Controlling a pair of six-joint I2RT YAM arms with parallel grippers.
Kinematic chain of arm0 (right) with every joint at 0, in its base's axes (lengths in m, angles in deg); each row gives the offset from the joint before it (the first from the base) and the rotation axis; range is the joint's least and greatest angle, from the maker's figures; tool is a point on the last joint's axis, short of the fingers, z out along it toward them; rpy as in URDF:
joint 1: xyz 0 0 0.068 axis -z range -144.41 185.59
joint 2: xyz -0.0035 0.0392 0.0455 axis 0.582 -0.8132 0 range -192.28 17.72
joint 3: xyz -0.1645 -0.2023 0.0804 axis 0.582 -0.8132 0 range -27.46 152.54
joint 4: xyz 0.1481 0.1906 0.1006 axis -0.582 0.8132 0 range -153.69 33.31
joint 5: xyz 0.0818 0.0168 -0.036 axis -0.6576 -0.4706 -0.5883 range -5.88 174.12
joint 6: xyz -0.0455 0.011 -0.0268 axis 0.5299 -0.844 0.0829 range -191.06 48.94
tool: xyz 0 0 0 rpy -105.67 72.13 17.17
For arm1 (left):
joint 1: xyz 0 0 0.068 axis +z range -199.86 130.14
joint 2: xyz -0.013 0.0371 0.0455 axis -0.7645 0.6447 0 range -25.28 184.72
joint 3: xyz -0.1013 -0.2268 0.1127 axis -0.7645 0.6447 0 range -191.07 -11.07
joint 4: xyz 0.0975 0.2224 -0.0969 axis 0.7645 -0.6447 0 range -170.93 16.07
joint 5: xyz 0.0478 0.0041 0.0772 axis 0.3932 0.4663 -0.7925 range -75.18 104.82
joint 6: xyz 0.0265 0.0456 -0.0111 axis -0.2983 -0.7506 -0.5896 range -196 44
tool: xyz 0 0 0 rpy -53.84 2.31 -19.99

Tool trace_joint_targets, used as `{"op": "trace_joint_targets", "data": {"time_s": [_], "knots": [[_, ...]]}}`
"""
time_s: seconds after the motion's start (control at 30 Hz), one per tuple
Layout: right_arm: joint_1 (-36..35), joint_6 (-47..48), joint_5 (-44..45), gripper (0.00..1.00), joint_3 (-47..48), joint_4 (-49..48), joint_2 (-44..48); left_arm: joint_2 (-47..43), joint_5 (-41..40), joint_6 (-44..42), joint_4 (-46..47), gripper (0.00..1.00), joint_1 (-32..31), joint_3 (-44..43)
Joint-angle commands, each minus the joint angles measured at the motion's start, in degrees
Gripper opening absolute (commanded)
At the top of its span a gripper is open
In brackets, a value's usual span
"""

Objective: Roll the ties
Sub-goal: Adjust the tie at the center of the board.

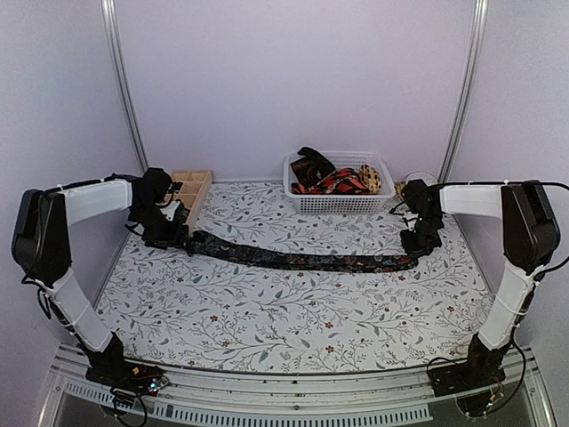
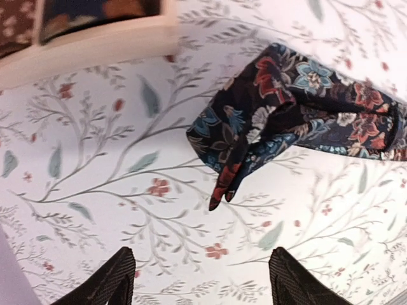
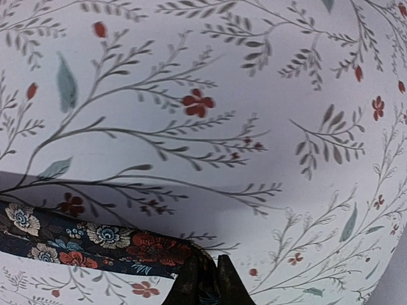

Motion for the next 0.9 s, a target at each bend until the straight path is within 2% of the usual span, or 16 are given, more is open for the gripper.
{"op": "trace_joint_targets", "data": {"time_s": [0.0,0.07,0.13,0.23,0.3,0.47,0.53,0.67,0.77,0.8,0.87], "knots": [[4.69,1.68,5.35,0.12,0.87,2.52,4.84,0.69,8.18,1.98,5.84,0.73,-3.35,3.24],[5.46,1.61,5.44,0.15,0.95,2.43,4.43,1.39,9.19,2.6,7.66,0.75,-4.05,3.57],[5.78,1.86,5.5,0.22,0.95,2.11,3.98,2.34,10.51,2.91,9.5,0.76,-4.41,3.56],[6.03,1.74,5.06,0.49,0.95,1.63,3.66,4.66,12.46,2.7,11.99,0.77,-4.6,2.98],[6.16,1.78,3.84,0.61,0.81,0.99,4.31,5.99,13.77,2.25,13.8,0.76,-4.55,2.56],[6.16,1.57,1.59,0.7,0.4,-0.38,7.03,9.33,15.44,1.9,14.81,0.67,-4.61,0.84],[6.12,1.39,0.18,0.7,0.16,-0.9,8.05,10.14,14.91,1.72,14.9,0.6,-4.65,0.02],[6.12,1.31,-0.43,0.71,0.21,-0.94,8.73,10.8,15.43,1.6,14.54,0.25,-4.68,-1.45],[6.15,1.38,-0.65,0.71,0.64,-0.89,9.09,10.8,15.66,1.05,13.63,0.11,-4.68,-2.38],[6.14,1.34,-0.65,0.71,0.68,-0.84,9.28,10.59,15.73,0.8,13.2,0.02,-4.66,-2.61],[6.12,1.38,-0.58,0.73,0.91,-0.63,9.71,9.85,16.94,0.82,12.18,0.0,-4.63,-2.76]]}}
